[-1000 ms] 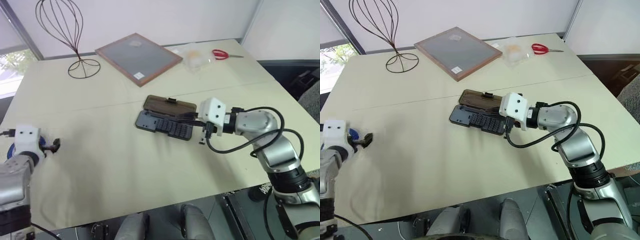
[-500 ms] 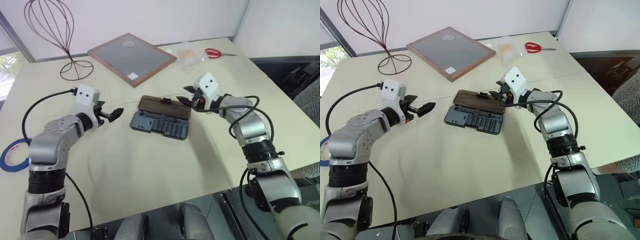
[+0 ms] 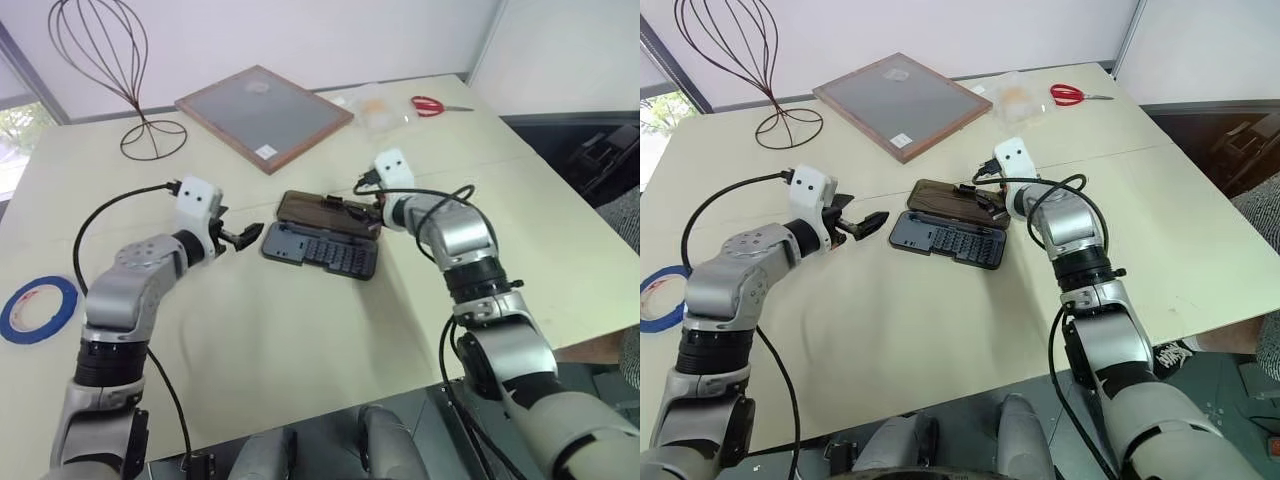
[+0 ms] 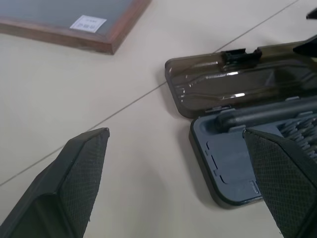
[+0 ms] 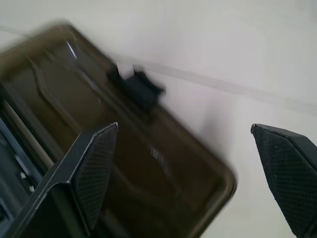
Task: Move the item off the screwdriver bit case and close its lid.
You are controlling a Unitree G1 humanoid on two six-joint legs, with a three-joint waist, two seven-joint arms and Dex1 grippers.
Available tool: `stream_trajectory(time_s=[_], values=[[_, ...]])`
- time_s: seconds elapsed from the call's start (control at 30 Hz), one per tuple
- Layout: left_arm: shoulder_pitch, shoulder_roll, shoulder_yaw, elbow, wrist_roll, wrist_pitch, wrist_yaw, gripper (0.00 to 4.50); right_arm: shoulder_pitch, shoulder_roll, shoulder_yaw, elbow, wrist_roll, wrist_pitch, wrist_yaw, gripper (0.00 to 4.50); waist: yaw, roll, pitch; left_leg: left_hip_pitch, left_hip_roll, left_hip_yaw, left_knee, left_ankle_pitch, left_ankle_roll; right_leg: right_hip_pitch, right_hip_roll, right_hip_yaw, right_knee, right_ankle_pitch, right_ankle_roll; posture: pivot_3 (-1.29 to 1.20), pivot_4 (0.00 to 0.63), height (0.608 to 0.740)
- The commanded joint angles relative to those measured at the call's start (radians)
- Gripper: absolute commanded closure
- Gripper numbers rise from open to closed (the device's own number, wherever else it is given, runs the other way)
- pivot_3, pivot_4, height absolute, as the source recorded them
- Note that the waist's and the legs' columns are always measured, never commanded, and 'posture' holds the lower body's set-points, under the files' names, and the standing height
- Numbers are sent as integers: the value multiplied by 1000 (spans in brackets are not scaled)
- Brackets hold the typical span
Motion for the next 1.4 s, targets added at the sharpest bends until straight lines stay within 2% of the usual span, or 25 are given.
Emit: stream_trajectory(time_s=[0.03, 0.4, 0.47, 0.53, 0.73, 1.07, 1.3, 1.4], values=[[-6, 1, 20, -21, 1, -24, 8, 0, -58, 13, -55, -52, -2, 139, -80, 44, 0, 0, 0, 0, 0, 0, 0, 0, 0, 0, 0, 0, 0, 0, 0, 0, 150, 740], [3, -8, 13, -18, 7, -32, 16, 0, -31, 34, -92, -36, -9, 242, -180, 44, -3, 0, 0, -2, 0, 1, 0, 0, 0, -4, 0, 1, 3, 0, 0, 0, 150, 740], [2, -6, 12, -14, 10, -35, 15, 0, -21, 38, -92, -34, -9, 240, -184, 557, -3, 0, 0, -2, 0, 1, 0, 0, 0, -4, 0, 1, 3, 0, 0, 0, 150, 740], [-1, -3, 12, -7, 14, -40, 14, 0, -15, 44, -99, -26, -10, 239, -192, 1280, -3, 0, 0, -2, 0, 1, 0, 0, 0, -4, 0, 1, 3, 0, 0, 0, 150, 740], [-18, 4, 11, 16, 21, -57, 13, 0, -12, 49, -106, 4, -4, 237, -202, 4405, 0, 0, -1, -2, -1, 1, 1, 0, 0, -3, 0, 1, 4, 0, 0, 0, 150, 740], [-30, 20, 34, 46, 34, -83, 19, 0, 19, 56, -80, -88, 12, 343, -183, 4458, 0, 0, -1, -2, -1, 0, 1, 0, 0, -4, -1, 0, 6, 0, 0, 0, 150, 740], [-25, 29, 36, 45, 39, -86, 17, 0, 75, 47, -76, -386, 65, 651, -155, 4458, -1, 0, -1, -3, -2, 1, 1, 0, 0, -9, -2, 0, 13, 0, 0, 0, 150, 740], [-23, 31, 35, 40, 36, -76, 16, 0, 102, 18, -51, -490, 121, 703, -128, 4458, -2, 0, -1, -3, -1, 2, 0, 0, 0, -12, -2, 0, 13, 0, 0, 0, 150, 740]])
